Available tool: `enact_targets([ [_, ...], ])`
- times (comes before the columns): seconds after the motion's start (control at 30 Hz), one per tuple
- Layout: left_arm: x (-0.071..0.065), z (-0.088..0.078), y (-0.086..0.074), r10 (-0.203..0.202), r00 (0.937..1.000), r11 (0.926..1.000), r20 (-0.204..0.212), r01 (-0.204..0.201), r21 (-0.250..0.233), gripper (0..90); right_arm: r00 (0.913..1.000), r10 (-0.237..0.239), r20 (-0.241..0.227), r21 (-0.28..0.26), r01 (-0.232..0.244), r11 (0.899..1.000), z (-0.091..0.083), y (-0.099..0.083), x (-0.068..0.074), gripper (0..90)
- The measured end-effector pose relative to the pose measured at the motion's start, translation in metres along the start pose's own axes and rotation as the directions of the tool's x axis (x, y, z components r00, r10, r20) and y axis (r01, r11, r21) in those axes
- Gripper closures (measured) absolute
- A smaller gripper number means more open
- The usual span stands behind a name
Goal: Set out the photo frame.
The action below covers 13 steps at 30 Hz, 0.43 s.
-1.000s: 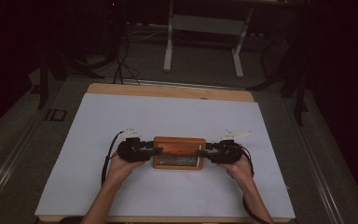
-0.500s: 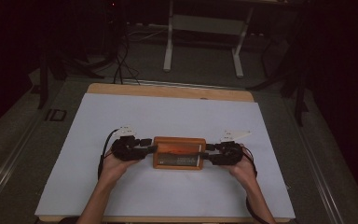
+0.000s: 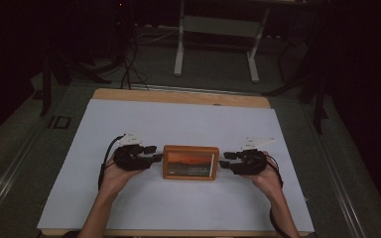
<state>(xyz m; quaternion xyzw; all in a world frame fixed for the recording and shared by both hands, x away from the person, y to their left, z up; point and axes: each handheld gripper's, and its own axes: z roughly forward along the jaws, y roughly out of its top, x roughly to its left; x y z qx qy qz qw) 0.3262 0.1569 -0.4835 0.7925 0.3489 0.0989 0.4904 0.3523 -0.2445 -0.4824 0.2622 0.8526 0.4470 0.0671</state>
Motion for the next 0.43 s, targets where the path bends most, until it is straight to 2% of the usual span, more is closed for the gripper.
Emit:
enact_targets([
  [0.13, 0.003, -0.004, -0.001, 0.002, 0.9994, 1.0, -0.034, -0.002, 0.007, 54.2, 0.9998, 0.009, 0.021, 0.015, -0.009, 1.0, -0.003, -0.003, -0.004, 54.7],
  [0.2, 0.005, -0.005, -0.002, 0.019, 0.996, 0.9994, -0.087, -0.017, 0.031, 53.8, 0.9994, 0.014, 0.033, 0.028, -0.015, 0.999, -0.003, -0.004, -0.005, 54.7],
  [0.23, 0.006, -0.004, -0.003, 0.034, 0.9914, 0.9981, -0.126, -0.027, 0.055, 53.5, 0.9991, 0.015, 0.039, 0.036, -0.017, 0.999, -0.002, -0.005, -0.006, 54.8],
  [0.3, 0.008, -0.003, -0.006, 0.052, 0.9812, 0.9952, -0.186, -0.036, 0.091, 53.3, 0.9977, 0.022, 0.064, 0.071, -0.027, 0.997, 0.0, -0.007, -0.008, 55.0],
  [0.33, 0.009, -0.002, -0.007, 0.064, 0.9723, 0.9927, -0.225, -0.039, 0.114, 53.2, 0.9971, 0.021, 0.074, 0.087, -0.028, 0.996, 0.001, -0.008, -0.009, 55.3],
  [0.37, 0.011, 0.0, -0.01, 0.072, 0.9604, 0.9894, -0.269, -0.035, 0.141, 53.1, 0.9955, 0.024, 0.092, 0.106, -0.034, 0.994, 0.003, -0.01, -0.011, 55.8],
  [0.4, 0.012, 0.002, -0.011, 0.08, 0.9511, 0.9869, -0.298, -0.034, 0.158, 52.3, 0.9934, 0.023, 0.112, 0.125, -0.037, 0.991, 0.005, -0.012, -0.013, 55.9],
  [0.43, 0.014, 0.004, -0.013, 0.092, 0.9356, 0.9821, -0.341, -0.029, 0.186, 51.7, 0.9919, 0.026, 0.124, 0.138, -0.043, 0.99, 0.006, -0.014, -0.015, 55.8],
])
